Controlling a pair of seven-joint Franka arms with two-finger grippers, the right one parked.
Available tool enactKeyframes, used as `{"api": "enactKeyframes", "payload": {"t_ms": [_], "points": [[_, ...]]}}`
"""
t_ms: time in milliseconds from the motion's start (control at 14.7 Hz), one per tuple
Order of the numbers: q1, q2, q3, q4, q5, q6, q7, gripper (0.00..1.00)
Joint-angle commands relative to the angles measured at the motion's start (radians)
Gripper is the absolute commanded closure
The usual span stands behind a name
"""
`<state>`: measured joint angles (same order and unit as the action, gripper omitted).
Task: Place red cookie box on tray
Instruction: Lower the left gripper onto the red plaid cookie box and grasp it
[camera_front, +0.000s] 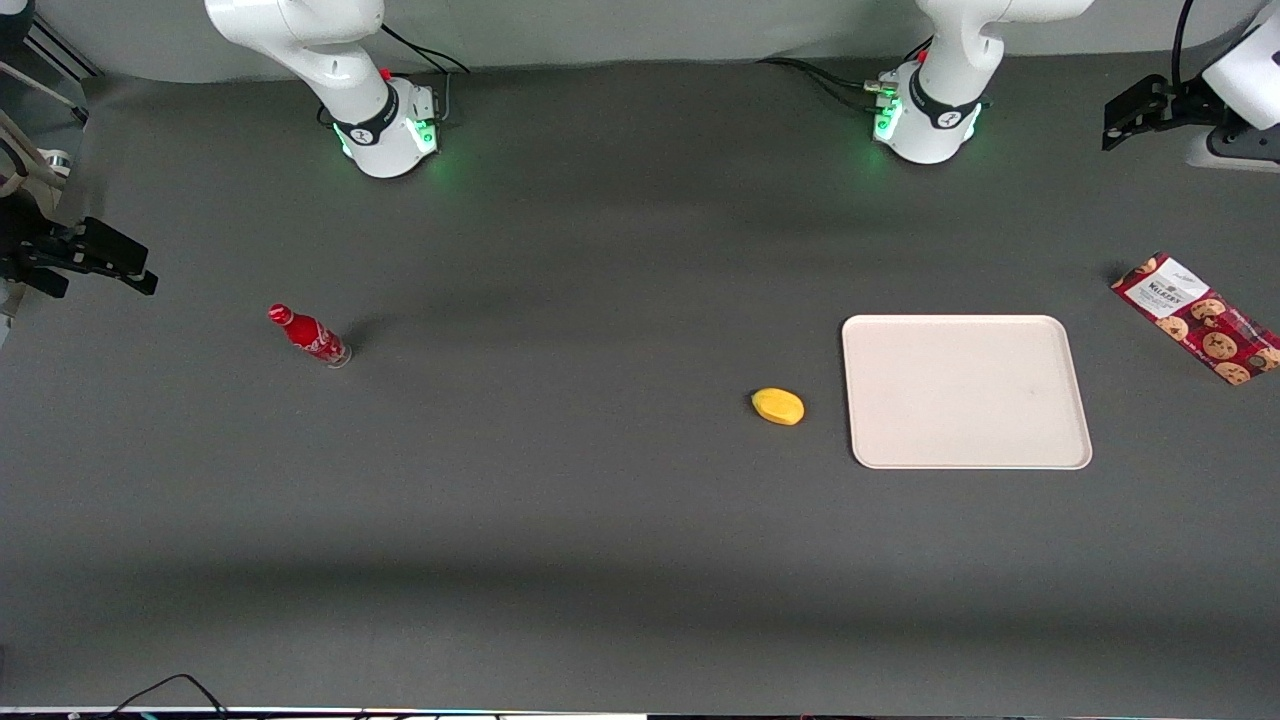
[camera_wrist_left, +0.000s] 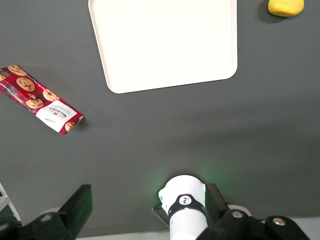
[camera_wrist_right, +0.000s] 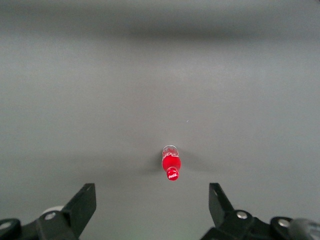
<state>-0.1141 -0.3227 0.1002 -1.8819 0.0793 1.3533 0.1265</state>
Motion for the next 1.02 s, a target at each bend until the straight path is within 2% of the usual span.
{"api": "enactKeyframes", "payload": {"t_ms": [0,273,477,682,818,955], "points": [[0.005,0.018,-0.010,0.039,0.001,-0.016,-0.007,0.00],[0.011,0.042,0.019,0.053,-0.007,-0.019,-0.034,0.00],[0.011,0.126,0.172,0.133,0.031,-0.028,-0.068,0.00],[0.013,0.293,0.342,0.211,0.066,0.015,-0.056,0.00],[0.017,0.391,0.453,0.195,0.051,0.131,-0.053,0.00],[0.031,0.485,0.516,0.114,0.050,0.289,-0.041,0.00]]}}
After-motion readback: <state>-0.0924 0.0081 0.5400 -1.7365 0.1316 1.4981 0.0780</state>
